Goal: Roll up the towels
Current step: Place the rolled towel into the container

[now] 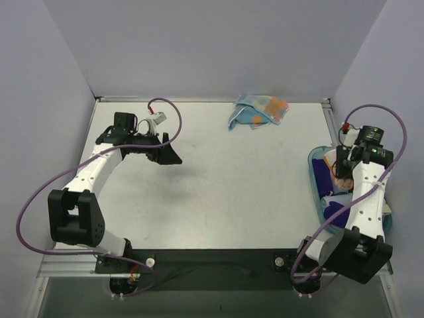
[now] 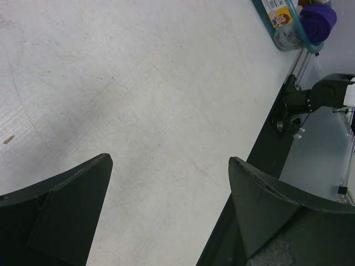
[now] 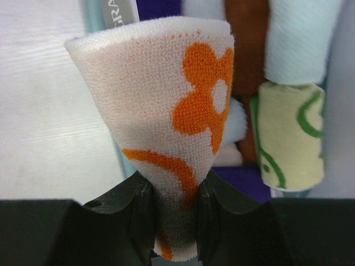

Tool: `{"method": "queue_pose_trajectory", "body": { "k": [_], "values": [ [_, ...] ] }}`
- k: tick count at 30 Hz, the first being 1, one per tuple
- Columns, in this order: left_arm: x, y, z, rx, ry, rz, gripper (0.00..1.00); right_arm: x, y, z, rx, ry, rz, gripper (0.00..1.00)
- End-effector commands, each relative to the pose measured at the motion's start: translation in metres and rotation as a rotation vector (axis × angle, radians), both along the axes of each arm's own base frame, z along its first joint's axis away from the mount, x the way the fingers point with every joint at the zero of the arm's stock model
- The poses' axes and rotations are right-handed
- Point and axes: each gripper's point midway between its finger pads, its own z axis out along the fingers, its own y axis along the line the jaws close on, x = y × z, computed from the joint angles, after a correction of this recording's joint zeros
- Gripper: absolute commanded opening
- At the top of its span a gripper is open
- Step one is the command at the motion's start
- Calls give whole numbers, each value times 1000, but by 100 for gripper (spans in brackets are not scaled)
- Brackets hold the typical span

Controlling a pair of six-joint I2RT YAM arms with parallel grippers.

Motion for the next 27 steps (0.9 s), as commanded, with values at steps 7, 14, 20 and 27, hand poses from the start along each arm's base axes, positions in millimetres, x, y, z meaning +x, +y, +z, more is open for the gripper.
{"method": "queue_pose_trajectory", "body": {
  "k": [7,14,20,27],
  "values": [
    [14,-1,17,-7,-19,20,97,-12,-94,-36,-161,127,-134,0],
    [14,0,16,1,-22,21,97,1,-116,-61,-208,139,-172,0],
    [13,4,9,3,-2,30,97,16,-121,-77,-170,150,-180,0],
    [15,8,8,-8,18,44,97,20,-114,-90,-114,176,-200,23]
  ]
}}
